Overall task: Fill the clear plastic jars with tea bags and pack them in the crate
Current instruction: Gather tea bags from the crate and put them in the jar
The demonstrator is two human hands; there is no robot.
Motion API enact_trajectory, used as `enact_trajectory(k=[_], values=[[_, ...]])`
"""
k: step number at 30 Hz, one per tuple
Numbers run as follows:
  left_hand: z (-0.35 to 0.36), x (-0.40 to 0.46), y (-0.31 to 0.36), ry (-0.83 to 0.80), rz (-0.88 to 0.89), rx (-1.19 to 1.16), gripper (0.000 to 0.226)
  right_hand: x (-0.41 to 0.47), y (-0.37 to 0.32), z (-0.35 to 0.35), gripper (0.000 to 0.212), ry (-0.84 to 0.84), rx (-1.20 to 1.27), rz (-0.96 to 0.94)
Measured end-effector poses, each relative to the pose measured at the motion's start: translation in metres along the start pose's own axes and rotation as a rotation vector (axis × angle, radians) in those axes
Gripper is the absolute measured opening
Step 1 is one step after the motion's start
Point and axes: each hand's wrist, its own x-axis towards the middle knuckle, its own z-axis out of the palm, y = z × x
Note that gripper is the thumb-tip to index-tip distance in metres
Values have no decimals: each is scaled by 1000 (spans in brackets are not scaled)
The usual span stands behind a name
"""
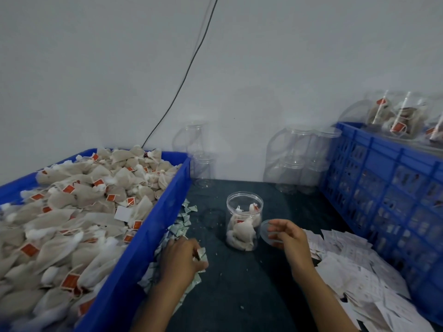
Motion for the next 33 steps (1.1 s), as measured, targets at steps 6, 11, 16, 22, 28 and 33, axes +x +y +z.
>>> enact_trajectory(k=[6, 11, 16, 22, 28, 33], values=[[-15, 12, 12, 107, -19, -251, 23, 6, 10, -11, 42, 69, -14, -20], [-59, 39, 56, 183, 107, -254, 29, 11, 18, -13, 42, 95, -37, -17], [-77, 70, 114, 17, 149, -67, 26, 12, 20, -13, 45, 84, -72, -24], [-63, 85, 142, -88, 135, 295, 48, 11, 20, -19, 45, 116, -51, -25], [-60, 85, 143, -11, 347, 55, 10, 13, 10, -27, 44, 229, 31, -75], [-46, 85, 149, -119, 360, 104, 7, 14, 11, -31, 42, 278, -12, -57]])
